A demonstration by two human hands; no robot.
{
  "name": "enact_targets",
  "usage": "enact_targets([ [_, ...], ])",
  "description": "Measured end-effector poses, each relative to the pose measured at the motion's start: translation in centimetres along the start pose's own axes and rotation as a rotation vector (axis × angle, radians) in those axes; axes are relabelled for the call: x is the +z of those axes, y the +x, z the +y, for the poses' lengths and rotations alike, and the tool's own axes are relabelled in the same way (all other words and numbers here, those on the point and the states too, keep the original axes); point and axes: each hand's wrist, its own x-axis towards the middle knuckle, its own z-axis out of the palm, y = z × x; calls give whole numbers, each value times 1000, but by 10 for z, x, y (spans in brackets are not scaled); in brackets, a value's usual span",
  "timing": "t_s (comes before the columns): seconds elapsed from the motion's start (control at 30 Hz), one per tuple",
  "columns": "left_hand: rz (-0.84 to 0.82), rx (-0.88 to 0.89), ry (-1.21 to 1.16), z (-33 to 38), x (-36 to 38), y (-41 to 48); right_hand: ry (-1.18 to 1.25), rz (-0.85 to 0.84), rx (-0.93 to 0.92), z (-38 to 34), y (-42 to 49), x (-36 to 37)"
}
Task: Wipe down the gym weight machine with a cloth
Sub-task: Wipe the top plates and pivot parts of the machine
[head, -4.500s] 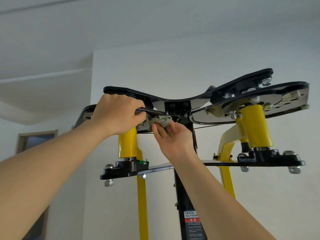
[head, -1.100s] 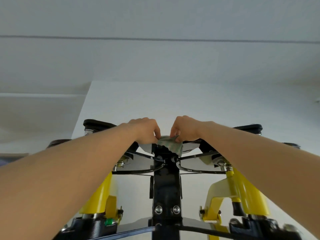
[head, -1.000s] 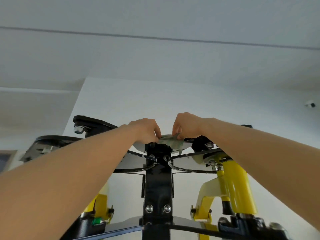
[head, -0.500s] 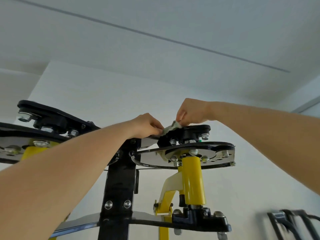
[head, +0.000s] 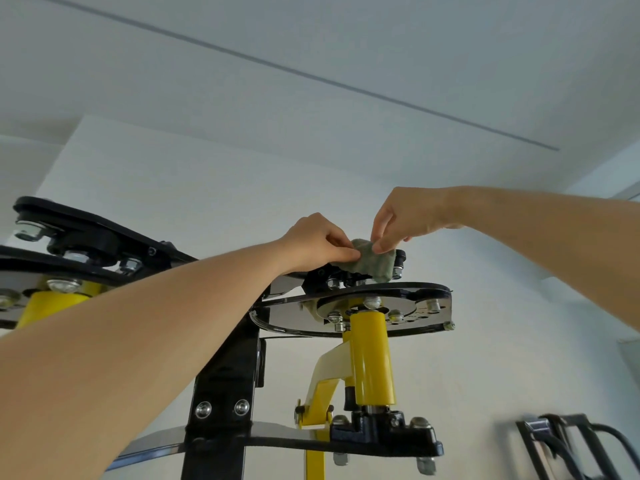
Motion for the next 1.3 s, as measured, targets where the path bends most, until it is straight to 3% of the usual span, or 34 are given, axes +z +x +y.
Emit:
enact_targets([
  [0.4, -259, -63, 315, -46, -43, 1, -249, 144, -173, -40, 46, 56],
  [0.67, -353, -180, 589, -91, -75, -13, -198, 135, -201, -78, 97, 102],
  [1.03, -407, -263, 977, -81, -113, -36, -166, 152, -293, -136, 138, 131],
  [1.3, -426, -321, 986, -64, -149, -61, 105, 281, -388, -157, 138, 140],
])
